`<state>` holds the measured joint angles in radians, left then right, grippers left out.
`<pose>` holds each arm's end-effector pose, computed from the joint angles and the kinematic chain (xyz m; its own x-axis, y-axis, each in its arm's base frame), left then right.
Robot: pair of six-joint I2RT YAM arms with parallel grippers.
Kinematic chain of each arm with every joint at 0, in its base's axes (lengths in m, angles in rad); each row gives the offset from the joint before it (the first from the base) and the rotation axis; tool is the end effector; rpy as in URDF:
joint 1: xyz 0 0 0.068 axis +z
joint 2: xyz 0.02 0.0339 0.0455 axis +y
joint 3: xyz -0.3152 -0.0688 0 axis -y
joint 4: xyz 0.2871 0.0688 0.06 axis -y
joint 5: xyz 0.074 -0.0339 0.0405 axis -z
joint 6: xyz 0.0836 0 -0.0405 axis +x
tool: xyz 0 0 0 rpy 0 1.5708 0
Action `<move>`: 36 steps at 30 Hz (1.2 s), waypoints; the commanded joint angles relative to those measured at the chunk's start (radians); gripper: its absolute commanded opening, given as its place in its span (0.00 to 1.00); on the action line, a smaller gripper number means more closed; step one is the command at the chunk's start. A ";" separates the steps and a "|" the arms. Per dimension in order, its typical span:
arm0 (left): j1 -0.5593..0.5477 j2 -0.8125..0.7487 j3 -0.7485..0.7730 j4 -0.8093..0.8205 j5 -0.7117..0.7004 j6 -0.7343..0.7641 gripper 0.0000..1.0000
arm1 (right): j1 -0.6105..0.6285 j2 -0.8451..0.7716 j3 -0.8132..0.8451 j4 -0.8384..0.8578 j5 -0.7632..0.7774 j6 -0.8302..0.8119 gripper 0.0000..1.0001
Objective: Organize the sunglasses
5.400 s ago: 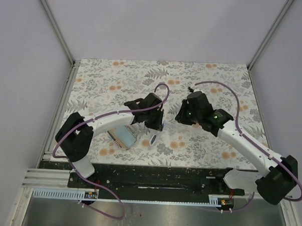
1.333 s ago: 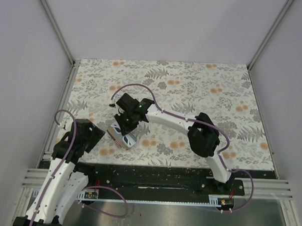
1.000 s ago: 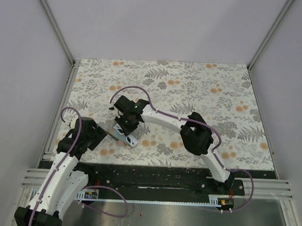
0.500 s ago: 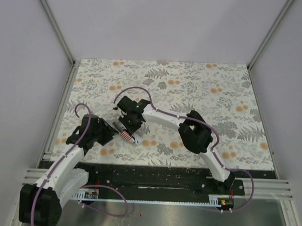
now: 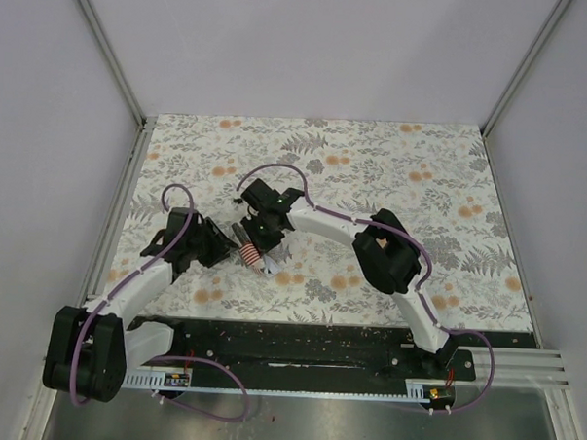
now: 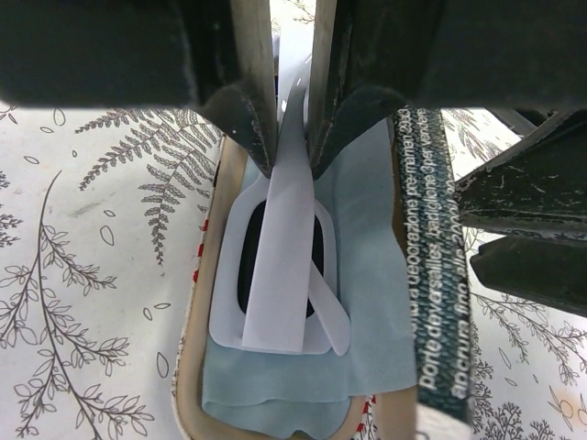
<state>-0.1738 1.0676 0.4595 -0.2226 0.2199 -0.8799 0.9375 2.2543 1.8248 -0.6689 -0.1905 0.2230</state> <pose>0.2360 -0.0600 0.1600 -0.7052 -0.6398 -0.3056 -0.3606 0.6947 -0.6223 0.3282 0.4737 0.1539 -0.7003 -0.5869 -0.4065 -0.7051 0.6577 0.2651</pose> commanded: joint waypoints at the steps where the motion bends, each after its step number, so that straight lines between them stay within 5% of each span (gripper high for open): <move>1: 0.010 0.044 0.064 0.091 0.025 0.045 0.43 | 0.004 -0.035 0.042 0.032 -0.050 0.030 0.00; 23: 0.033 0.275 0.199 0.147 0.087 0.104 0.43 | -0.035 0.037 0.143 0.014 -0.062 0.039 0.00; 36: 0.033 0.342 0.269 0.131 0.085 0.147 0.42 | -0.118 -0.082 -0.061 0.172 -0.216 0.167 0.00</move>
<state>-0.1417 1.3872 0.6674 -0.1623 0.2844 -0.7555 0.8246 2.2528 1.8141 -0.5518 -0.3233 0.3412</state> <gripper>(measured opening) 0.423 0.160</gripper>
